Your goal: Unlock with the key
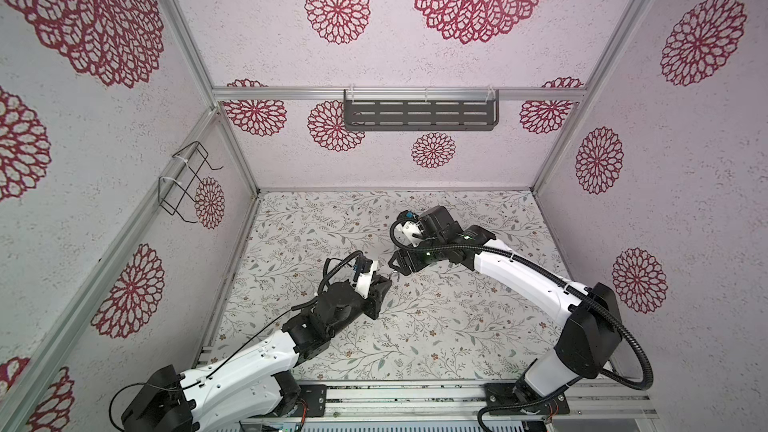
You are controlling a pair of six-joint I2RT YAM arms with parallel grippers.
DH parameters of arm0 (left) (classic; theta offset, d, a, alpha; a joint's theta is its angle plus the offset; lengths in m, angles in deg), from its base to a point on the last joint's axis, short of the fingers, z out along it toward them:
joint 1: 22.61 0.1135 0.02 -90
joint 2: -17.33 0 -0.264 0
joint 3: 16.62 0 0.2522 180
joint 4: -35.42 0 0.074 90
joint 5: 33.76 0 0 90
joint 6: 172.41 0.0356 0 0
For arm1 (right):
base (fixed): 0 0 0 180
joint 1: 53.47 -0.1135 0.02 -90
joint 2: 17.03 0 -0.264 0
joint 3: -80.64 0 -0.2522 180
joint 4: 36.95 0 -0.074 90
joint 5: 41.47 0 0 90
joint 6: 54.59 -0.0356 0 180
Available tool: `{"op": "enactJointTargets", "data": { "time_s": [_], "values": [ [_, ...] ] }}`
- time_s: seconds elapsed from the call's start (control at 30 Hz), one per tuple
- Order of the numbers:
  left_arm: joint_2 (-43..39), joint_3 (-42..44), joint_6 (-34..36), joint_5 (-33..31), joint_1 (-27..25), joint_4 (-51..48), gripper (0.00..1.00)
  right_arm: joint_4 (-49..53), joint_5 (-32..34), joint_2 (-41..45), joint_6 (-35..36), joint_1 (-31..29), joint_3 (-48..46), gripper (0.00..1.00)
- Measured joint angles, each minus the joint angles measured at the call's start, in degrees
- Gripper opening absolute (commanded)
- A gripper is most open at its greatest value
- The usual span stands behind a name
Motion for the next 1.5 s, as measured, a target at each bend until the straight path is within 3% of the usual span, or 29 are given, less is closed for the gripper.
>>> {"op": "enactJointTargets", "data": {
  "time_s": [0.2,0.4,0.6,0.83,1.03,1.27,1.5],
  "values": [
    [-0.11,0.00,0.00,-0.87,0.00,1.09,0.00,0.26,-1.09,2.95,0.04,-0.02,-2.60,0.80],
    [0.20,0.00,-0.04,-1.68,0.00,0.94,0.00,0.48,3.04,5.29,-0.37,0.72,-4.00,0.80],
    [3.74,-2.40,-3.48,-5.11,-0.02,-1.70,0.00,-0.92,6.67,9.99,-3.41,4.59,-11.76,0.81],
    [16.70,-12.28,-15.54,-7.19,-0.74,-6.86,0.00,-8.07,8.76,19.41,-11.98,12.57,-26.40,0.81],
    [31.98,-25.88,-25.64,-7.19,-1.99,-16.76,0.00,-12.17,9.86,25.92,-18.16,18.08,-36.24,0.82],
    [47.76,-40.50,-28.87,-7.78,-2.86,-30.03,0.00,-16.02,9.16,29.62,-22.27,21.51,-42.23,0.83],
    [56.13,-47.39,-28.96,-8.55,-2.95,-36.85,0.00,-19.02,8.24,29.94,-23.61,23.34,-44.83,0.82]
  ]
}}
